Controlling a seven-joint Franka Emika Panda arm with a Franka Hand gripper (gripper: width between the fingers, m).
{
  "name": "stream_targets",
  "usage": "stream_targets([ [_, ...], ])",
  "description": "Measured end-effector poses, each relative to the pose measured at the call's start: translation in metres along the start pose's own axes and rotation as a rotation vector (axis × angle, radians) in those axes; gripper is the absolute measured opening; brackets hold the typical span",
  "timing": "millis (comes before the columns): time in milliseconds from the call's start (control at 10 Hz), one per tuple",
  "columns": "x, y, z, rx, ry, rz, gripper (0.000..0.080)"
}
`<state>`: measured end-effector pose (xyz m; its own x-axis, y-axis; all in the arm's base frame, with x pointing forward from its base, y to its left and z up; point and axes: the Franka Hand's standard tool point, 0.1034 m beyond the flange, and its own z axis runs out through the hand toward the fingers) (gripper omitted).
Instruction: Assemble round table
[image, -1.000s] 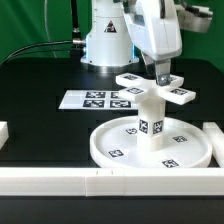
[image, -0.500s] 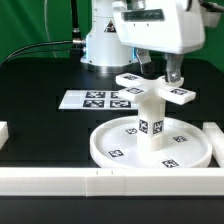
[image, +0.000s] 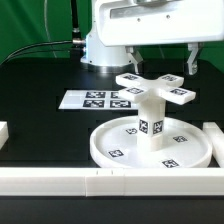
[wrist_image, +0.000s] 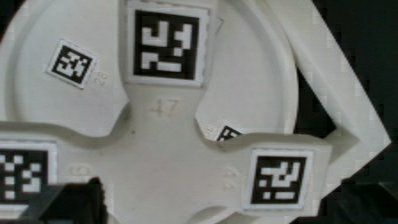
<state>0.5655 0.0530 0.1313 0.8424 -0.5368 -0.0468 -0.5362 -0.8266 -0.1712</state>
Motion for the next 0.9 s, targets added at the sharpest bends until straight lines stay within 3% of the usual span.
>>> stream_targets([
  [200, 0.0003, 0.0003, -0.0001, -0.005, 0.002, -0.130, 0.0649],
  [300, 0.0015, 0.0014, -0.0008, -0.037, 0.010, -0.324, 0.0649],
  [400, 0.0021, 0.0016, -0.0020, -0.048, 0.002, -0.442, 0.0649],
  [900, 0.0030, 0.0045, -0.0029, -0.057, -0.020, -0.801, 0.0649],
])
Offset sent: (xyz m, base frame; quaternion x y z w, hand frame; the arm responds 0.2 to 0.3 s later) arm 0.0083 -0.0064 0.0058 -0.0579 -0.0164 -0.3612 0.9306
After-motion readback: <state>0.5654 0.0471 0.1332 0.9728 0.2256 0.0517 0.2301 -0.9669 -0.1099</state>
